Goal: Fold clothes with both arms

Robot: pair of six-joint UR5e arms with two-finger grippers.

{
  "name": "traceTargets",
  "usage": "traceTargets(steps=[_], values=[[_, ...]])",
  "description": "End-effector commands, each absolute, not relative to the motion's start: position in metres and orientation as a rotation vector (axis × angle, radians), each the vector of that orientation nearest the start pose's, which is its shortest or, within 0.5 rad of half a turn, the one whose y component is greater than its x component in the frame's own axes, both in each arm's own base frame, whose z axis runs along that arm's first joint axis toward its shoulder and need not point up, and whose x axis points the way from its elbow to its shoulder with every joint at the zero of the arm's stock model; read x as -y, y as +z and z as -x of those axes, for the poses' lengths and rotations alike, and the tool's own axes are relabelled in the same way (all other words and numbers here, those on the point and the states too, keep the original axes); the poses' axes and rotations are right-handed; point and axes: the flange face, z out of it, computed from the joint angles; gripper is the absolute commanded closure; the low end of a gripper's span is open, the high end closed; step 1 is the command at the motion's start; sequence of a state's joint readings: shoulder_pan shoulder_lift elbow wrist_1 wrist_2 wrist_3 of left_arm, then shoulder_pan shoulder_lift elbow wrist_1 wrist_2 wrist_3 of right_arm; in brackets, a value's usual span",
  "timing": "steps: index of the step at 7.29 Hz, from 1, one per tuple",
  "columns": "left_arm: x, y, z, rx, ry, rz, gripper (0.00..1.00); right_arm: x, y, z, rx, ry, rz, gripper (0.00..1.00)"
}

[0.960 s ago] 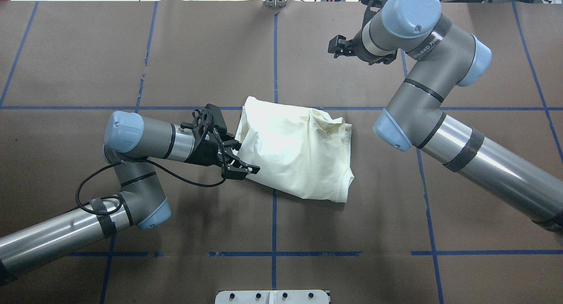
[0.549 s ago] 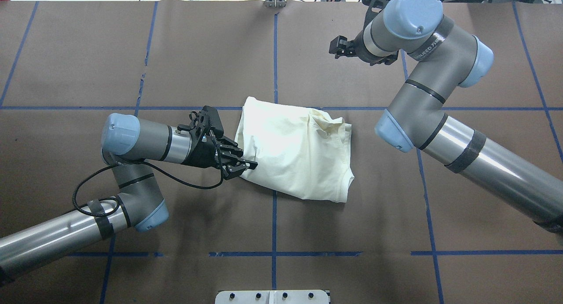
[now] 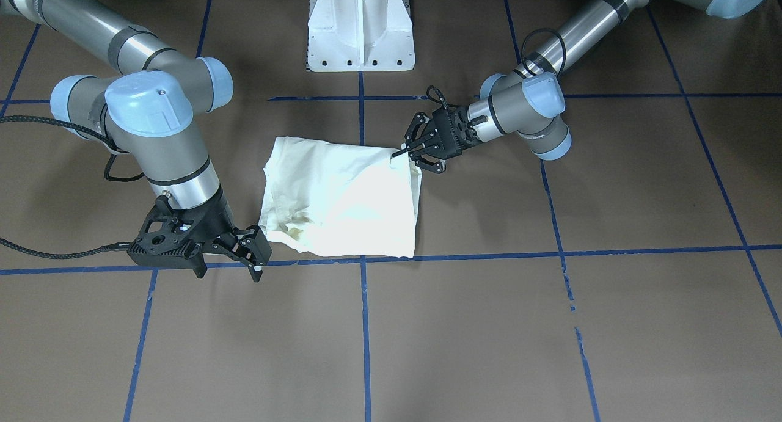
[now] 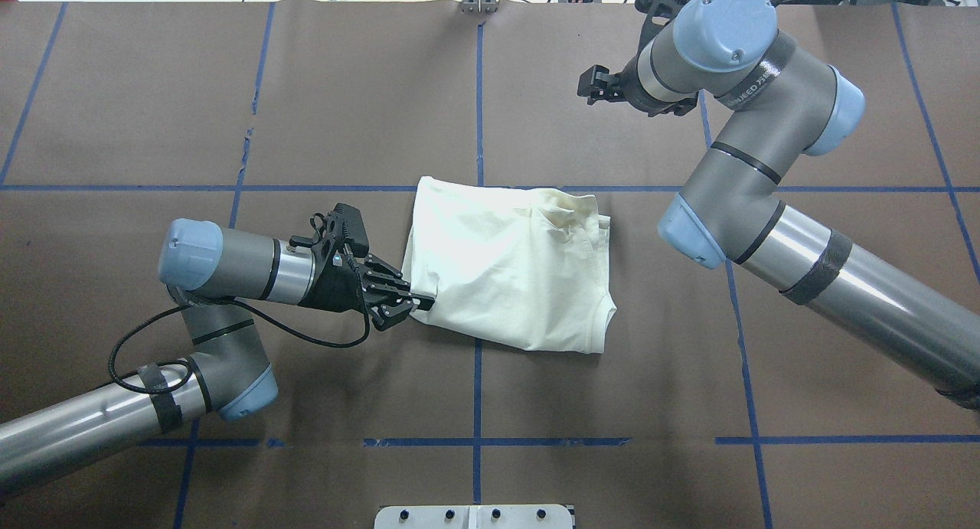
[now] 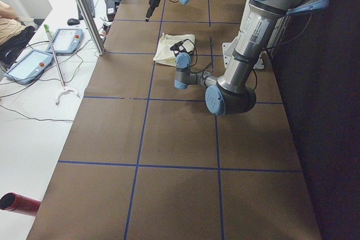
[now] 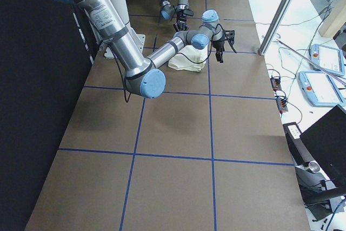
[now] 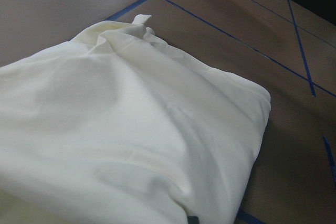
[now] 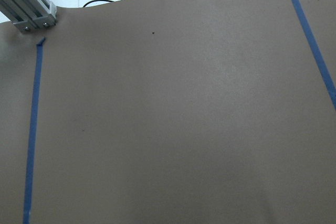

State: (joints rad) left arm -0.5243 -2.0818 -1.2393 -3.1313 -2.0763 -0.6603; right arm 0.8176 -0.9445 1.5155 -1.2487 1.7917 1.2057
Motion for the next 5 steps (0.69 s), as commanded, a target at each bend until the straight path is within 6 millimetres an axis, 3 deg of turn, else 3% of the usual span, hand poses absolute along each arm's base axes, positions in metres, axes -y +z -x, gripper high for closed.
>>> traceTargets(steps=[1, 3, 5], values=[[0.404, 0.366, -0.518, -1.560, 0.691, -0.821, 0.01, 0.597, 0.277, 0.406, 0.862, 0.321, -0.330, 0.00], [0.432, 0.363, -0.490, -1.558, 0.653, -0.776, 0.01, 0.597, 0.277, 0.406, 0.862, 0.321, -0.330, 0.00], [0.431, 0.334, -0.481, -1.677, 0.462, -0.565, 0.01, 0.597, 0.277, 0.406, 0.862, 0.321, -0.330, 0.00]])
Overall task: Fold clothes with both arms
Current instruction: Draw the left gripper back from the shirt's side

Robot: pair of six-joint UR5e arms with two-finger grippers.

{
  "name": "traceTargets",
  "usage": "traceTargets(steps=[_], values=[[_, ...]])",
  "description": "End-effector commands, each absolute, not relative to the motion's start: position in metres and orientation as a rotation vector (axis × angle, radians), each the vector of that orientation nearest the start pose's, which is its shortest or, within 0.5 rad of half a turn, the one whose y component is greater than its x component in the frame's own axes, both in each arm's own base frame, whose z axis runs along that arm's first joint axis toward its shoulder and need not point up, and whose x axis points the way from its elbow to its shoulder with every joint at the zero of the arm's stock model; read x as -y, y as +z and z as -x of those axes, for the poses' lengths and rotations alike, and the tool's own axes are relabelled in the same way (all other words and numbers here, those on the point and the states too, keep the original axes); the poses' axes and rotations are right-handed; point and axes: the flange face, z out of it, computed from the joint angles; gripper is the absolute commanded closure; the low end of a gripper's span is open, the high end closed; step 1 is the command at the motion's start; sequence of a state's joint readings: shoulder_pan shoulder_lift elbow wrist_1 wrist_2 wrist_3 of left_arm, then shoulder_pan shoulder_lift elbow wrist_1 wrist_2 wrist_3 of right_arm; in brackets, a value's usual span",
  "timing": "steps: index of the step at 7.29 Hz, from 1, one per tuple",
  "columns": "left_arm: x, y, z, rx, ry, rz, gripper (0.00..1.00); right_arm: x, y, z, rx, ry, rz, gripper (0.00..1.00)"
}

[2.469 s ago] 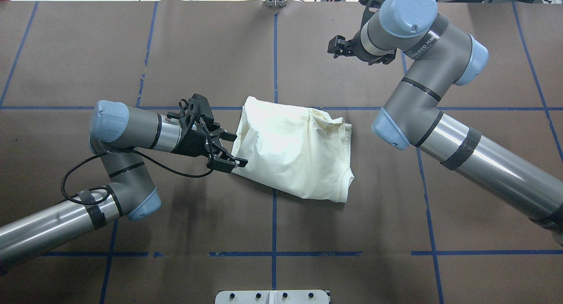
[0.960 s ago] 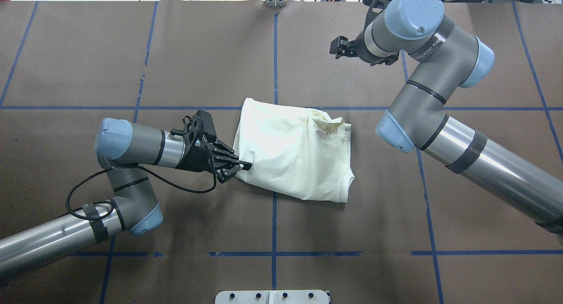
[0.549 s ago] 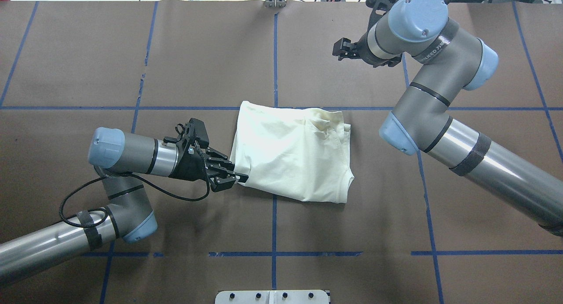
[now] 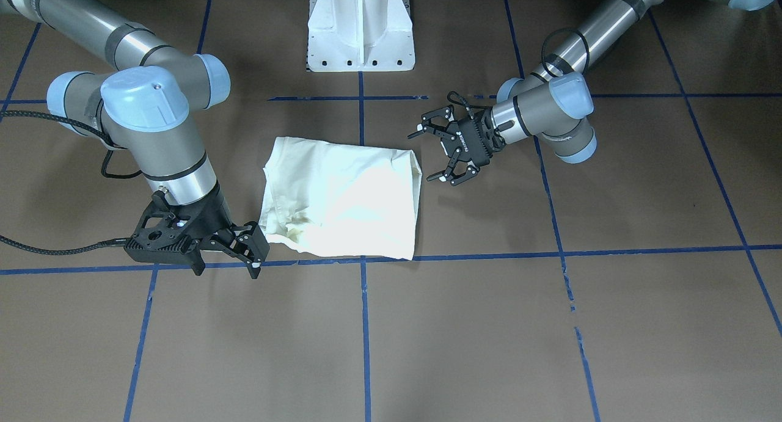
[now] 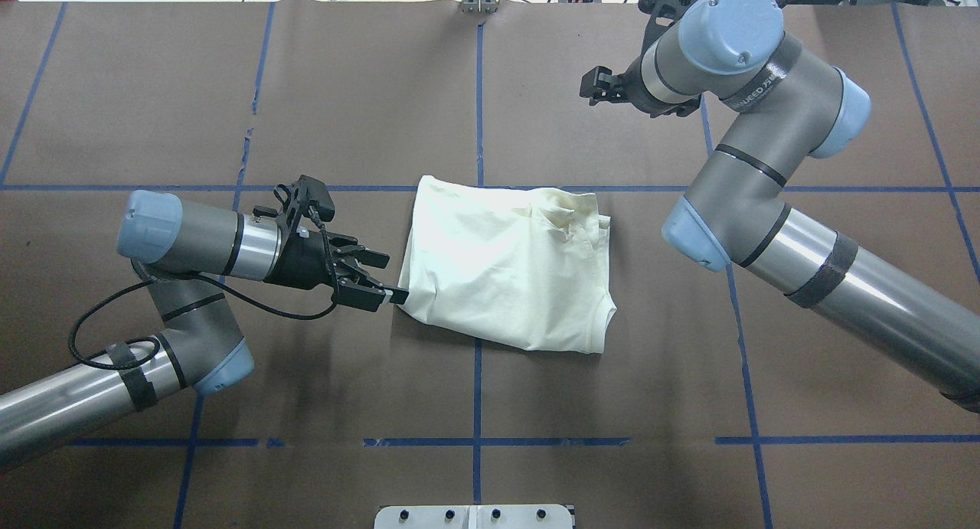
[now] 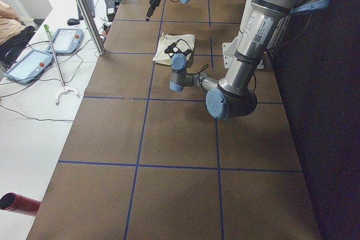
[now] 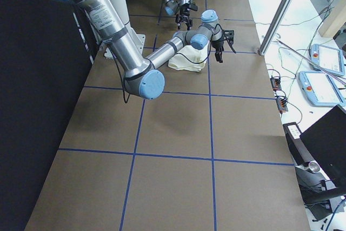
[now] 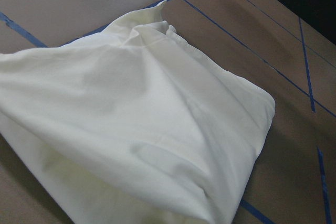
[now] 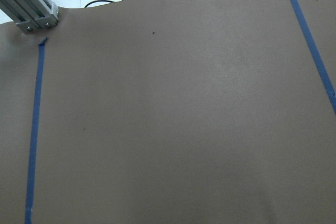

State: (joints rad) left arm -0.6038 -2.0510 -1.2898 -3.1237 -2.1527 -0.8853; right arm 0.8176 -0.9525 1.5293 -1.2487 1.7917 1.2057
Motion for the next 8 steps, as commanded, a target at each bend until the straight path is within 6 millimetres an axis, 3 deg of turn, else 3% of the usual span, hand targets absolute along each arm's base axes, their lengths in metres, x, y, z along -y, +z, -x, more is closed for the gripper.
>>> traceTargets(steps=[1, 4, 8], values=[[0.433, 0.316, -0.484, -1.726, 0.362, -0.485, 0.01, 0.597, 0.277, 0.406, 0.862, 0.321, -0.330, 0.00], [0.404, 0.293, -0.527, -1.799, 0.104, -0.361, 0.01, 0.597, 0.278, 0.407, 0.860, 0.321, -0.329, 0.00], [0.395, 0.316, -0.536, -1.769, 0.072, -0.294, 0.01, 0.597, 0.277, 0.406, 0.862, 0.321, -0.330, 0.00]])
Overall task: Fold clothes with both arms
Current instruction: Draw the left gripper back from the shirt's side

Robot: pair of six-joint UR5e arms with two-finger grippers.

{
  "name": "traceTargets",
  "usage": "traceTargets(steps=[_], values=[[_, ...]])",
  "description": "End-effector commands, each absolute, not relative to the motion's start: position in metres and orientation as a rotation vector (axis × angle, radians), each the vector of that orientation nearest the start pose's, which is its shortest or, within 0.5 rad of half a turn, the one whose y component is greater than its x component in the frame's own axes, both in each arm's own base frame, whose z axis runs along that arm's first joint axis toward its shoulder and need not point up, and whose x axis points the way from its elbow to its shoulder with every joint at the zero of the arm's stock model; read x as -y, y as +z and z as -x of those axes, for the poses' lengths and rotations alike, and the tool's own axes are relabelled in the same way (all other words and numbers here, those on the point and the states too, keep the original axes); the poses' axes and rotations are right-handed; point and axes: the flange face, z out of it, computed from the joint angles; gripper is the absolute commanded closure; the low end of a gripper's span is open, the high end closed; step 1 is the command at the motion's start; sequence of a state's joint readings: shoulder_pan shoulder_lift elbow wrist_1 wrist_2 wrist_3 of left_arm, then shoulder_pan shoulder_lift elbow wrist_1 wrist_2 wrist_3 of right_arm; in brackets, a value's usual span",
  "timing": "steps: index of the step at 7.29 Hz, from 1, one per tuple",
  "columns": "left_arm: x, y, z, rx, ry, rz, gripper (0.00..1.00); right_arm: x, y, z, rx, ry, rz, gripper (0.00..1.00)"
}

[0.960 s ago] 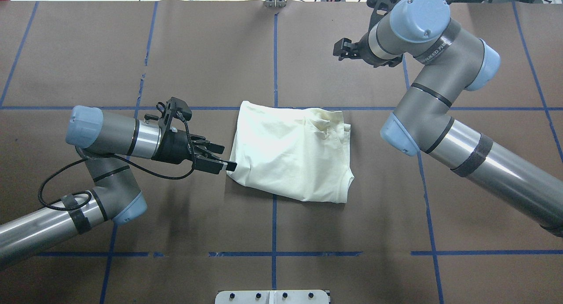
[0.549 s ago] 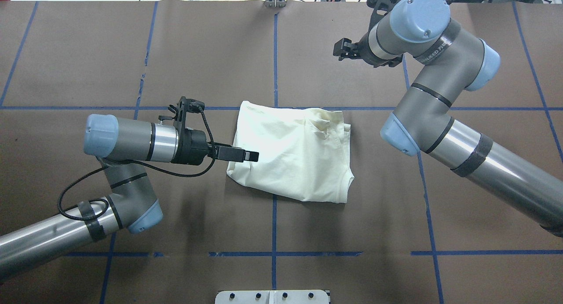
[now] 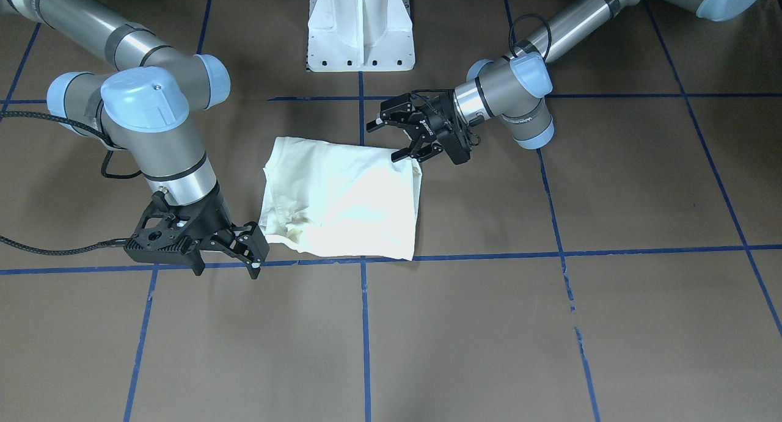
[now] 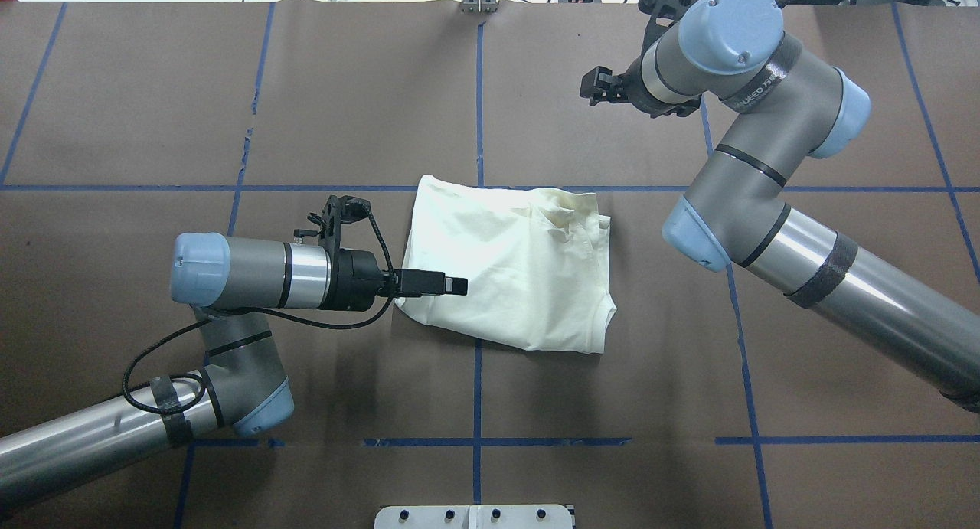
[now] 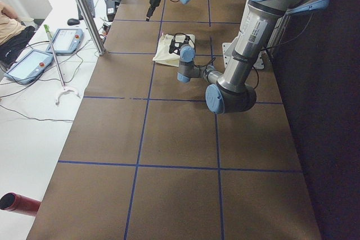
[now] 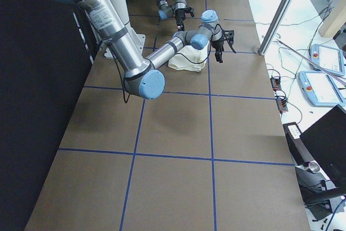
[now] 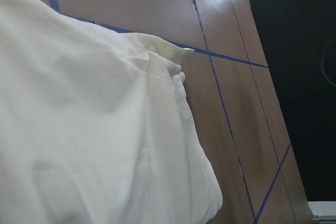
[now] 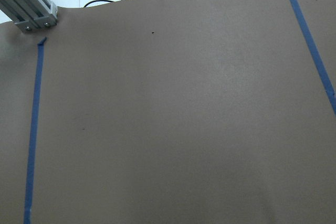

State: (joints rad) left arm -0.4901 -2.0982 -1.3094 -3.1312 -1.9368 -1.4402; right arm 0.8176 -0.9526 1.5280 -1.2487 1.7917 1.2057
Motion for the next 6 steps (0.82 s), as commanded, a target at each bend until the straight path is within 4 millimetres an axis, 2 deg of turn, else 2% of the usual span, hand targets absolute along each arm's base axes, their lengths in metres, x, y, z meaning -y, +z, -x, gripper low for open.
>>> traceTargets(steps=[1, 3, 6], values=[[0.394, 0.330, -0.534, -1.751, 0.067, -0.287, 0.01, 0.597, 0.277, 0.406, 0.862, 0.321, -0.330, 0.00], [0.386, 0.343, -0.543, -1.732, 0.071, -0.264, 0.01, 0.596, 0.279, 0.406, 0.860, 0.321, -0.329, 0.00], [0.374, 0.353, -0.555, -1.717, 0.041, -0.269, 0.01, 0.596, 0.280, 0.406, 0.860, 0.321, -0.327, 0.00]])
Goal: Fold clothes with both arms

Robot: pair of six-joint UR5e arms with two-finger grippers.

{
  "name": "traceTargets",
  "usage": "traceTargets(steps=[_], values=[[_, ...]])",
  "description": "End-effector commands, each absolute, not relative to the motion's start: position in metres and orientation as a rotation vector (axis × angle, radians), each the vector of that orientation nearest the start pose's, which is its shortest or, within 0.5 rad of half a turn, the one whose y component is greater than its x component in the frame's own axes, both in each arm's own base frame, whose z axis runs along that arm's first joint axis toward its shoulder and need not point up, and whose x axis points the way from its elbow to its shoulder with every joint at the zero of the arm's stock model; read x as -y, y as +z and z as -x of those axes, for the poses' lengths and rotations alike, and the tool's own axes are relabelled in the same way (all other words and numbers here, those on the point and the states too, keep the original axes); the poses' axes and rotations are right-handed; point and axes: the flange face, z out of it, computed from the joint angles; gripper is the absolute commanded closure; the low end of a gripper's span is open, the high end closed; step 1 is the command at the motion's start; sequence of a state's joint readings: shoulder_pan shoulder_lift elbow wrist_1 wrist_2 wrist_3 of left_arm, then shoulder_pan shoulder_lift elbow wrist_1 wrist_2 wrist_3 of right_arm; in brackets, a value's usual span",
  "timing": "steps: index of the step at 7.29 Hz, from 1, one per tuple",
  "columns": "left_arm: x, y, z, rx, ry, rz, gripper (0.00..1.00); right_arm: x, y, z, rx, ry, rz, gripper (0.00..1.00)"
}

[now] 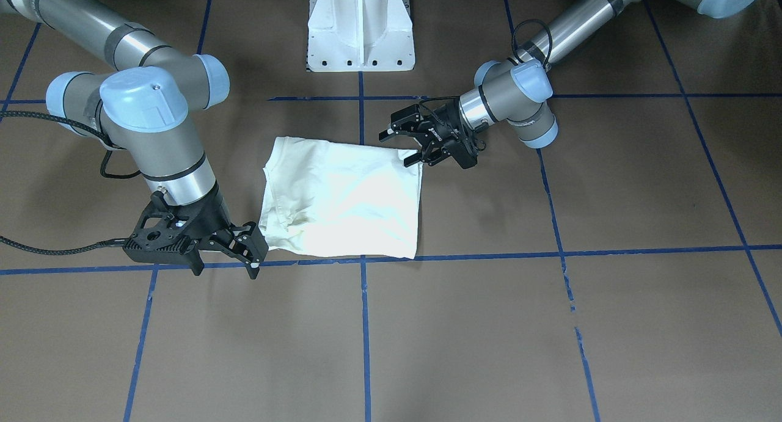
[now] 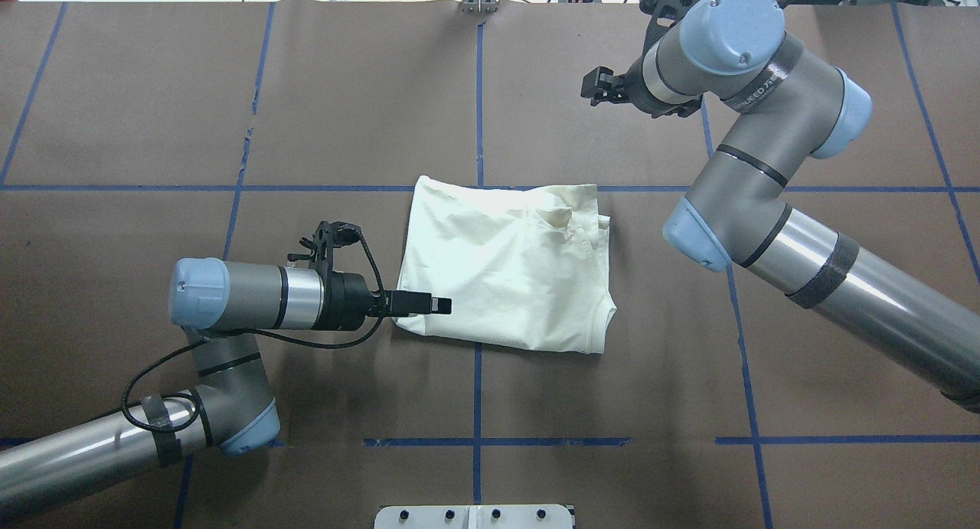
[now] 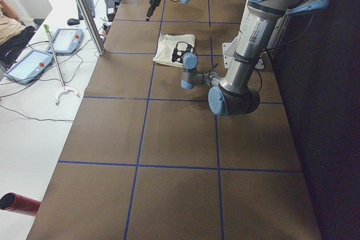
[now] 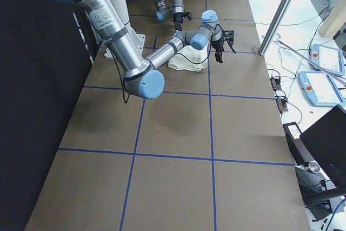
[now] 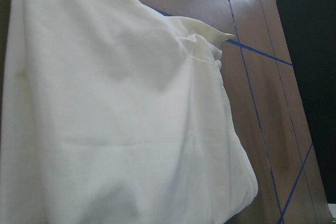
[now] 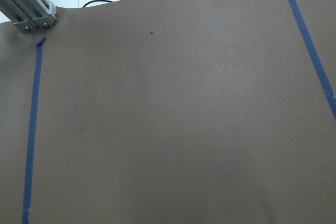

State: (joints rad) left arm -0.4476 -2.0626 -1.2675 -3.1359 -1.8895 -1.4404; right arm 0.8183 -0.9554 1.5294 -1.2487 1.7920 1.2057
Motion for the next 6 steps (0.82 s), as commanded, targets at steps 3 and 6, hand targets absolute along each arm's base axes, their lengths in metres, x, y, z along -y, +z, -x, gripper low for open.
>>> traceTargets(steps=[3, 6], values=[[0.373, 0.333, -0.544, -1.746, 0.047, -0.278, 0.01, 0.598, 0.279, 0.401, 0.872, 0.315, -0.303, 0.00], [0.419, 0.274, -0.502, -1.624, -0.031, -0.279, 0.01, 0.621, 0.280, 0.354, 0.885, 0.256, -0.253, 0.00]])
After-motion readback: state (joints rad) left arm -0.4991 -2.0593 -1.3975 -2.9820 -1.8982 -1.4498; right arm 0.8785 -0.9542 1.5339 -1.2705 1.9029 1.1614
